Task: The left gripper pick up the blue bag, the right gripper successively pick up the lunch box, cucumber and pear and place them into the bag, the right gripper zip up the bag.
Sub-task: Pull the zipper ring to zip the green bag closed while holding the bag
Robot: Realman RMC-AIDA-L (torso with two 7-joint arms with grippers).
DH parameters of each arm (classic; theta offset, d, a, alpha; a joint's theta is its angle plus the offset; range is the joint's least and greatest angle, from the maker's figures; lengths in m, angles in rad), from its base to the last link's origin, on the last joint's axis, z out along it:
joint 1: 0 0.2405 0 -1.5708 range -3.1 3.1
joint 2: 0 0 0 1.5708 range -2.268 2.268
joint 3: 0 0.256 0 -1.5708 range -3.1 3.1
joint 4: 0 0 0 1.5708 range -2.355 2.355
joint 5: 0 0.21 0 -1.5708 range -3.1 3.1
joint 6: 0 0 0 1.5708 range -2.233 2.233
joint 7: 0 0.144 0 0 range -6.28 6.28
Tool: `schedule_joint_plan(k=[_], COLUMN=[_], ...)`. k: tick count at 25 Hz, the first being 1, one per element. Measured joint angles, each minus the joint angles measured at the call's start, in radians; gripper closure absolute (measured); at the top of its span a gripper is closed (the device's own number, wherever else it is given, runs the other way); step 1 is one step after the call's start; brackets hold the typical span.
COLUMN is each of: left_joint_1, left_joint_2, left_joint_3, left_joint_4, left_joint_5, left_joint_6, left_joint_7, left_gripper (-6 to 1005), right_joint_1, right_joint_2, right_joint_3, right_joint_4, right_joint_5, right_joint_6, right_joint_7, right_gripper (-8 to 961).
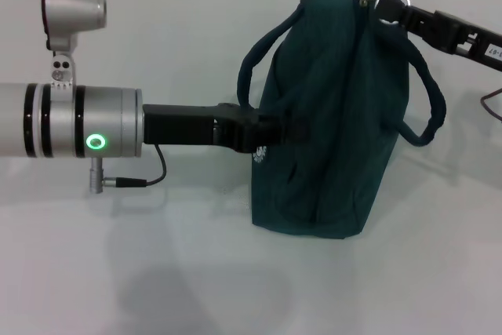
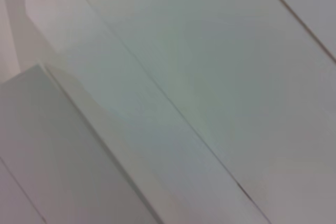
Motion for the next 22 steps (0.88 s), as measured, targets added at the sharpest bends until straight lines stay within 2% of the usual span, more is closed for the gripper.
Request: schedule_joint_plan(k=[22], left_joint_1=[-0.032], left_joint_2=[0.035], left_joint_3=[-0.007], left_joint_4=[0.0], left_joint_5=[0.085], left_joint_6=[0.148], left_joint_7=[0.017], left_gripper=[940], right_joint_1=[-0.026], right_joint_2=[-0.013], right_joint_3=[0.019], right_joint_4=[0.001], right_joint_5=[-0.002], right_joint_6=[0.041], right_joint_7=[-0.006], right_gripper=[949])
